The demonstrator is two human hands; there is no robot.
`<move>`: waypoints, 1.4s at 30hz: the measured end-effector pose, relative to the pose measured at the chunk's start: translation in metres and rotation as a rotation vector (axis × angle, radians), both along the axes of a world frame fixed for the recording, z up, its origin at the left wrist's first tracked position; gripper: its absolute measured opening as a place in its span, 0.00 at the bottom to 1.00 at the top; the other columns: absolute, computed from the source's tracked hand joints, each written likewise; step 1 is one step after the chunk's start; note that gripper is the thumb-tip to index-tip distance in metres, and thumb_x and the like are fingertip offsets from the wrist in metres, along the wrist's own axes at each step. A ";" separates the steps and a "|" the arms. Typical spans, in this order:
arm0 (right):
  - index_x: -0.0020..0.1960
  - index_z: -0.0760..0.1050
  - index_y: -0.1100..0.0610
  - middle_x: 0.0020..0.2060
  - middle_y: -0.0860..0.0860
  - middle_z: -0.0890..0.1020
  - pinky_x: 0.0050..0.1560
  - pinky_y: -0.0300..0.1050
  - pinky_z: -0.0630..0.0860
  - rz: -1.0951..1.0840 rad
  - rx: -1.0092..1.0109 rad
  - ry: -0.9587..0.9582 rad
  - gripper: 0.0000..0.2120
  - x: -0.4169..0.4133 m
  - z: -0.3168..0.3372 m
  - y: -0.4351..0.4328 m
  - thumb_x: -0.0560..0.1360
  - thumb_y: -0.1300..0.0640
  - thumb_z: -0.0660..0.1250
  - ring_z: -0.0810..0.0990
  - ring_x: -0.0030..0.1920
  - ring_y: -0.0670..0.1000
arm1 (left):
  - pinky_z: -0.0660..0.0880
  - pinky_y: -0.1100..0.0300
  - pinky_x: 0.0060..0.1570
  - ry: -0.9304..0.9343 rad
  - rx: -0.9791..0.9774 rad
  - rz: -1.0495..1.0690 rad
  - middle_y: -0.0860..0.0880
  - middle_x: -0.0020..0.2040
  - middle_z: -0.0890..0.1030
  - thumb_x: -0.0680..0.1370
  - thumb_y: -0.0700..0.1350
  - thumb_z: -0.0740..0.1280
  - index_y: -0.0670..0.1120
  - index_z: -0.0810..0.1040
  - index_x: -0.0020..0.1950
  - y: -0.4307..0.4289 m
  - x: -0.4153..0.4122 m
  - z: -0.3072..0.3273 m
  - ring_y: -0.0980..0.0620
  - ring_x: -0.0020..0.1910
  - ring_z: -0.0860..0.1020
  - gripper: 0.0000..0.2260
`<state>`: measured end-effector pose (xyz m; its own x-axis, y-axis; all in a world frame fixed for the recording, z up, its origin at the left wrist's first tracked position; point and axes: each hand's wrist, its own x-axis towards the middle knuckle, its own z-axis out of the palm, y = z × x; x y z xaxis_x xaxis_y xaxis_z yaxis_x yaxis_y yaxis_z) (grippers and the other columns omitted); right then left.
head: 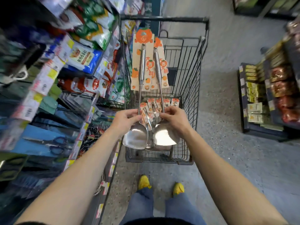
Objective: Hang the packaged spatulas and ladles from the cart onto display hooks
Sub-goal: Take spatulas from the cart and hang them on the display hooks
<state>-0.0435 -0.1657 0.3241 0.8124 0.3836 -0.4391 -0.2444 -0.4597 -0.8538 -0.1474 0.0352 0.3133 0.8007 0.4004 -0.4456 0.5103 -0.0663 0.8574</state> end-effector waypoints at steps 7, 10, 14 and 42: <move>0.48 0.81 0.56 0.45 0.51 0.85 0.48 0.46 0.82 0.103 0.074 -0.140 0.08 0.006 0.045 -0.008 0.74 0.54 0.76 0.84 0.45 0.49 | 0.79 0.55 0.59 -0.108 0.110 0.177 0.50 0.40 0.87 0.78 0.41 0.75 0.53 0.84 0.53 -0.024 -0.031 0.067 0.55 0.46 0.83 0.09; 0.50 0.81 0.53 0.43 0.46 0.84 0.46 0.40 0.77 0.194 0.125 -0.210 0.07 -0.001 0.062 -0.015 0.75 0.53 0.76 0.82 0.44 0.46 | 0.77 0.64 0.48 -0.164 0.167 0.277 0.52 0.36 0.87 0.78 0.41 0.75 0.50 0.85 0.55 -0.043 -0.060 0.094 0.63 0.38 0.82 0.07; 0.46 0.81 0.57 0.38 0.50 0.83 0.46 0.46 0.78 0.295 0.238 -0.224 0.05 -0.027 0.086 -0.022 0.73 0.58 0.76 0.80 0.40 0.48 | 0.80 0.58 0.51 -0.203 0.182 0.445 0.45 0.40 0.88 0.76 0.38 0.76 0.50 0.87 0.50 -0.075 -0.109 0.127 0.57 0.39 0.83 0.07; 0.45 0.80 0.57 0.37 0.55 0.82 0.40 0.36 0.75 1.173 0.742 -0.314 0.04 -0.552 0.263 -0.069 0.76 0.61 0.74 0.77 0.36 0.48 | 0.78 0.59 0.48 -0.302 0.594 1.341 0.52 0.39 0.88 0.77 0.41 0.76 0.56 0.84 0.48 -0.335 -0.671 0.305 0.58 0.39 0.84 0.09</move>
